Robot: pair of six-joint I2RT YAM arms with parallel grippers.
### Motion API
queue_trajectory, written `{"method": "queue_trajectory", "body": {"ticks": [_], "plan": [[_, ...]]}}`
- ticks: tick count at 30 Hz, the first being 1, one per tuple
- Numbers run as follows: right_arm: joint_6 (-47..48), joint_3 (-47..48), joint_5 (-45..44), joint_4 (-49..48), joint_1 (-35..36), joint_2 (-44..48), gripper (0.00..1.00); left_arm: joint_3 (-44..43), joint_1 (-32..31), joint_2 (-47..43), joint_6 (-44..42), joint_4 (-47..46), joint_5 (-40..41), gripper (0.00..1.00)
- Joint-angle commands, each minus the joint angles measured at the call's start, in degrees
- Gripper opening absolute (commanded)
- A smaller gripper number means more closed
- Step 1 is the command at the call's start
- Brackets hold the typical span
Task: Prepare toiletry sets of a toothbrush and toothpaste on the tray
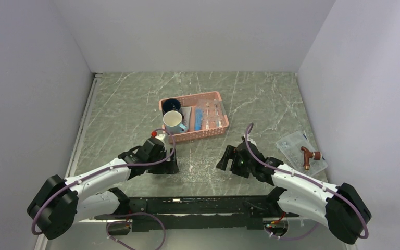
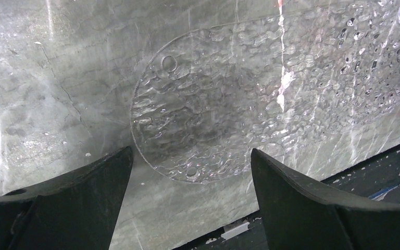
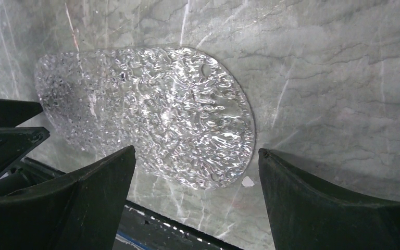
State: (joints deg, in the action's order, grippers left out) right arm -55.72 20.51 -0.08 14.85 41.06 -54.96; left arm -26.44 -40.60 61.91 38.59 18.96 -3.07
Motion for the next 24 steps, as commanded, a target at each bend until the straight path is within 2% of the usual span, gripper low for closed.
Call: {"method": "queue_trajectory", "body": {"ticks": [1,11,16,24], "plan": [[2.06,1.79,-4.02,4.34,-0.23,0.41,0.9,-0.8,-0.27,-0.17,-0.23,3.56,0.8,0.9],[9.74,13.85,-12.49,14.58,-0.27,0.97,0.9,-9.88,-0.2,-8.46,-2.79,15.58,10.57,0.94],[14.09,21.61,-14.94,16.72,-0.26,-2.56,0.9,-15.62,-0.16,-11.15,-5.07,19.94,12.31,0.96],[22.0,35.08,-13.87,17.42,-0.2,-10.77,0.86,-23.47,-0.18,-16.52,-8.01,26.51,17.33,0.99]]}}
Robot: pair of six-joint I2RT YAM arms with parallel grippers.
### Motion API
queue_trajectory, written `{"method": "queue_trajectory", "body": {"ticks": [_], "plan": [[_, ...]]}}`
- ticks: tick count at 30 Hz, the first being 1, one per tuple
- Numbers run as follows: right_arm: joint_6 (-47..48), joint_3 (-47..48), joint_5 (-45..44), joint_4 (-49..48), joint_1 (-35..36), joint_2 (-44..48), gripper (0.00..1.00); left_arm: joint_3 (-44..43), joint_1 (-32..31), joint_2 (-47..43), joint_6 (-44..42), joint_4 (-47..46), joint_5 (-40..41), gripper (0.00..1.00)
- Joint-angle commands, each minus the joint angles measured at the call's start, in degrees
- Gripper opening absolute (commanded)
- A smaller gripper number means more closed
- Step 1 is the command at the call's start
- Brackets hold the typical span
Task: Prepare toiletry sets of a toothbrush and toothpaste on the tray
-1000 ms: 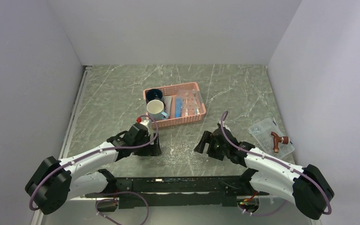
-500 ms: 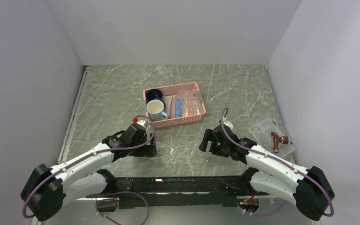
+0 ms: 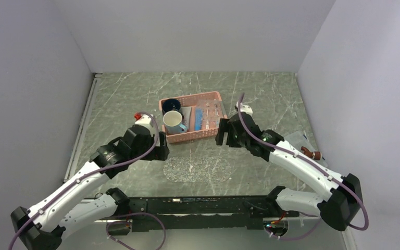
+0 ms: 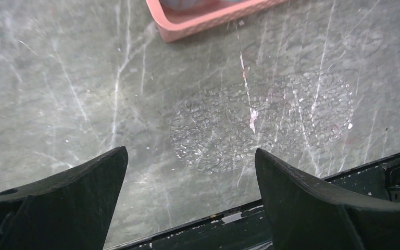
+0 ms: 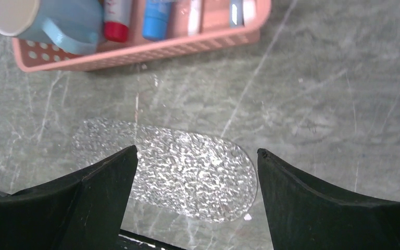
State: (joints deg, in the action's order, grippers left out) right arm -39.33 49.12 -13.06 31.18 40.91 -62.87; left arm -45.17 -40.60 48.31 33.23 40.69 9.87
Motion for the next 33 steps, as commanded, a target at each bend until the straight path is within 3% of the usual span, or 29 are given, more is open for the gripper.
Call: {"method": "queue_trajectory", "body": {"ticks": [1,8,18,33], "plan": [[6.4,8.6,-1.33,1.24,-0.14,-3.95,0.86,-5.7,-0.12,-3.75,-2.99,5.63,5.12,0.99],[13.72,19.83,-2.22,1.36,-0.31,-13.34,0.84,-10.39,-0.07,-11.23,-5.33,9.36,9.32,0.99],[16.64,32.66,5.26,0.76,-5.92,-25.89,0.58,-9.43,-0.08,-23.68,-9.31,11.02,8.31,0.99],[14.4,36.1,11.1,-2.57,-10.22,-36.89,0.49,-1.65,-0.16,-41.81,-10.81,7.14,3.46,0.99]]}}
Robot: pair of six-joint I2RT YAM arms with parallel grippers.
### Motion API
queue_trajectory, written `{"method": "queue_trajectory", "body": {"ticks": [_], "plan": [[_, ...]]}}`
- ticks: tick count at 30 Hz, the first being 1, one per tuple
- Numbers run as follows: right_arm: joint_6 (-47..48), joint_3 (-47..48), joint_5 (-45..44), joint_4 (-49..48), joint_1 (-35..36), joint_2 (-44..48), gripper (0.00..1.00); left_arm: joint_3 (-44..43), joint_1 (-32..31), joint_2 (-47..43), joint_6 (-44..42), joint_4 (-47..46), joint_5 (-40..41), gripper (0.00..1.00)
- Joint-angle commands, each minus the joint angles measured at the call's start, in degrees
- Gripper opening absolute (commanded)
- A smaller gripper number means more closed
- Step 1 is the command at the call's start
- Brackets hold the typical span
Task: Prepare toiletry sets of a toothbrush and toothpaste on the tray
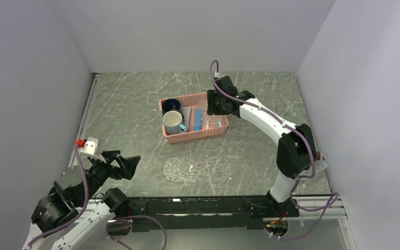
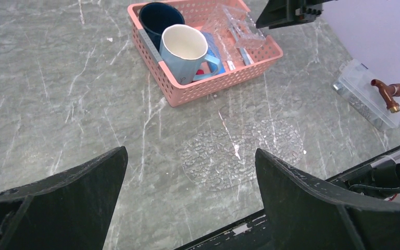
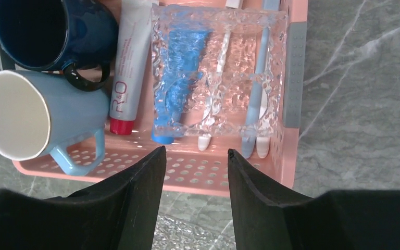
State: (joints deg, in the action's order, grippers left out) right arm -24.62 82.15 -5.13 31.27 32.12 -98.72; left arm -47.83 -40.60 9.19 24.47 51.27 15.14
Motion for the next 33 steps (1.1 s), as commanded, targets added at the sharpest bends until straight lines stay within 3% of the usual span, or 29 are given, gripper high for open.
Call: {"method": "queue_trajectory", "body": {"ticks": [1,23,33], "plan": [[-0.52,3.15,3.58,-2.84,-1.83,-1.46,0.49,1.4,-0.15,-3.57,-2.27,-3.79,-1.9,0.99],[-5.03,6.31,8.08,-4.48,-4.98,-10.61,0.41,3.54,-0.12,-7.57,-2.23,-4.79,-0.37,0.99],[-5.38,6.75,8.45,-4.42,-5.09,-12.24,0.28,3.63,-0.09,-7.87,-2.16,-4.74,0.12,0.99]]}}
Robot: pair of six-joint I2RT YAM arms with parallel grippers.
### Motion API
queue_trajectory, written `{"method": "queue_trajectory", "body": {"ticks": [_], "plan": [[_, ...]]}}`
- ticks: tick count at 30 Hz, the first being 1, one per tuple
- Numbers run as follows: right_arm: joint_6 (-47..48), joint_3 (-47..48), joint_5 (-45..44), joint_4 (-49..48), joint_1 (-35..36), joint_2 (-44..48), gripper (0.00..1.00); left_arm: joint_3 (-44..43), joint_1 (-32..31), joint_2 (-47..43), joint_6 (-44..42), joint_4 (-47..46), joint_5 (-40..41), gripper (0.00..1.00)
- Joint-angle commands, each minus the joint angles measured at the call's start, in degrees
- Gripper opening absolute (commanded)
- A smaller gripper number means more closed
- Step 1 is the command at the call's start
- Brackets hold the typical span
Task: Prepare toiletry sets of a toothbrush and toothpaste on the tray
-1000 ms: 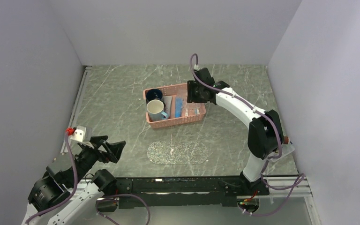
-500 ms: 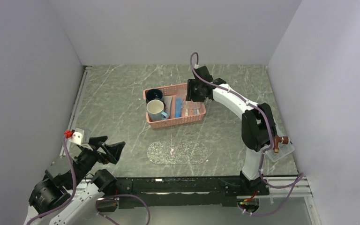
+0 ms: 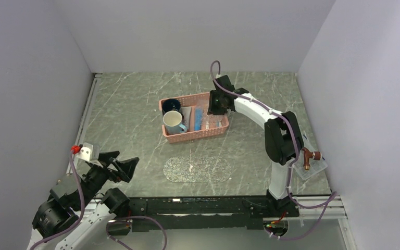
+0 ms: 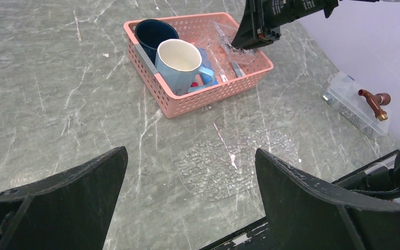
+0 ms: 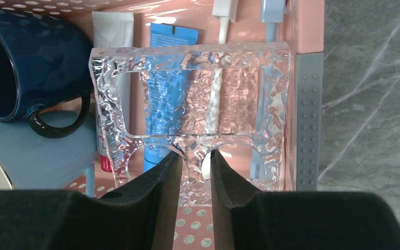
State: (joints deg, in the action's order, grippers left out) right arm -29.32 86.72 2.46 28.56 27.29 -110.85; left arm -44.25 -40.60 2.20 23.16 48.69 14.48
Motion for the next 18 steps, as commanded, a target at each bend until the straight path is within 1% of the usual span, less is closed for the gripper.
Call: {"method": "queue_trajectory", "body": {"ticks": [1,6,10,11,18], "plan": [[-0.72,2.3,0.95,-1.62,-0.27,-0.08,0.26,0.08,-0.16,-0.84,-0.81,-2.2,0.76,0.99],[-0.4,4.01,1.14,-1.13,-0.23,0.12,0.13,0.13,-0.18,-0.77,-0.96,-2.32,0.57,0.99],[0.36,6.85,0.61,0.36,-0.13,-0.11,0.04,0.21,-0.07,-0.66,-1.01,-2.4,0.49,0.99],[0.58,7.84,0.35,0.76,-0.15,-0.08,0.01,0.21,-0.04,-0.66,-1.01,-2.39,0.49,0.99],[1.09,11.02,-0.89,2.1,0.26,1.4,0.0,0.26,-0.07,-0.62,-1.18,-2.58,0.25,0.99]]}}
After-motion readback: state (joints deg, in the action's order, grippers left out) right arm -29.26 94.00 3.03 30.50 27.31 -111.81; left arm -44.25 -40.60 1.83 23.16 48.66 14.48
